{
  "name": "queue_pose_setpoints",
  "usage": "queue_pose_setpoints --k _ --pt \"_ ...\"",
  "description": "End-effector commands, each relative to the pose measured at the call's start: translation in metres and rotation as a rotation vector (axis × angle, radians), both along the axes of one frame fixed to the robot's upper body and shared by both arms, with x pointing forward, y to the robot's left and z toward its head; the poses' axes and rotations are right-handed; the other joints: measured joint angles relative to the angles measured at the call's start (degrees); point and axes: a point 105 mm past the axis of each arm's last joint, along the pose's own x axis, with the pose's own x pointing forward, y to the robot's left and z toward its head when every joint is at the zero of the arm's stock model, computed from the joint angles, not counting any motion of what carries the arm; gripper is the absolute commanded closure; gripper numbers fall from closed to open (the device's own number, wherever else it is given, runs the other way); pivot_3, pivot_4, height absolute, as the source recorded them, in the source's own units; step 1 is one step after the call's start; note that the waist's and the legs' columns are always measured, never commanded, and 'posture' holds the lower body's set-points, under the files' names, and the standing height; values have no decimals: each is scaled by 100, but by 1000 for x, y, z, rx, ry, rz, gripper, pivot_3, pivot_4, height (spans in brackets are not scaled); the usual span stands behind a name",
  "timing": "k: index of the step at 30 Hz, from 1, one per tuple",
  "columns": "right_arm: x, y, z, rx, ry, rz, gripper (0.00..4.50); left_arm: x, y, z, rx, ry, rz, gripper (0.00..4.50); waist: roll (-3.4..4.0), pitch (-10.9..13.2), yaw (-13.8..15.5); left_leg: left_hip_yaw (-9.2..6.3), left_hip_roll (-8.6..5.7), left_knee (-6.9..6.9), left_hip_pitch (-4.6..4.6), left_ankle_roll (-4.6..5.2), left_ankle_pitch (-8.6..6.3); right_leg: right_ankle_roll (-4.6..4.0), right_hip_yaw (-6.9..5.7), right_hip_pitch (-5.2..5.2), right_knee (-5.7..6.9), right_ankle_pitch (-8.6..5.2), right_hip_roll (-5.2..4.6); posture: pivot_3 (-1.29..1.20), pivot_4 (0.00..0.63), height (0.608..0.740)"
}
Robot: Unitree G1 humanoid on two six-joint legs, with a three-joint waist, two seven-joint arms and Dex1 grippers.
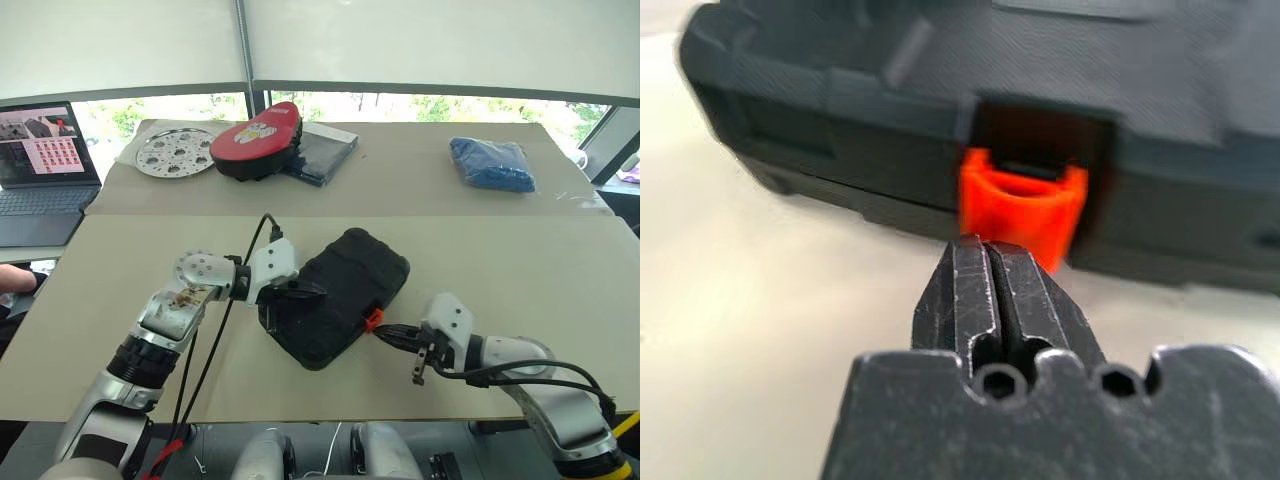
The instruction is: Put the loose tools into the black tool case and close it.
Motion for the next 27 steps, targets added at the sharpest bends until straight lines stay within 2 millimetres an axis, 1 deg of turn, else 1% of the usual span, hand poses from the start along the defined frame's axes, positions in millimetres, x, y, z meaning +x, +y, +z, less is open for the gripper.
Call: queue_pose_setpoints --k 1,13,18,24,27 --pt "7 9 13 28 -67 17 4474 -8 7 -38 97 144 24 4500 0 0 -7 0 1 1 0 -1 1 0 0 -1 0 0 0 0 150 740" --pt "14 18 16 35 -104 36 4474 -15 13 -51 174 200 32 4500 -3 -2 -42 0 8 0 10 -8 5 -5 4 -2 10 3 10 0 150 740" --pt "21 23 20 42 -147 42 4474 -20 19 -57 188 237 47 4500 -4 -3 -68 0 10 0 12 -9 5 -7 7 -4 12 5 13 0 150 740" --pt "23 26 25 60 -167 57 4474 -19 20 -58 176 240 67 4500 -3 -3 -84 0 13 -2 12 -10 6 -16 9 -6 14 7 19 0 150 740" --pt "17 18 25 44 -156 70 4474 -18 25 -49 116 194 80 4500 -3 -3 -98 0 14 -2 12 -10 6 -16 10 -7 14 7 18 0 150 740"
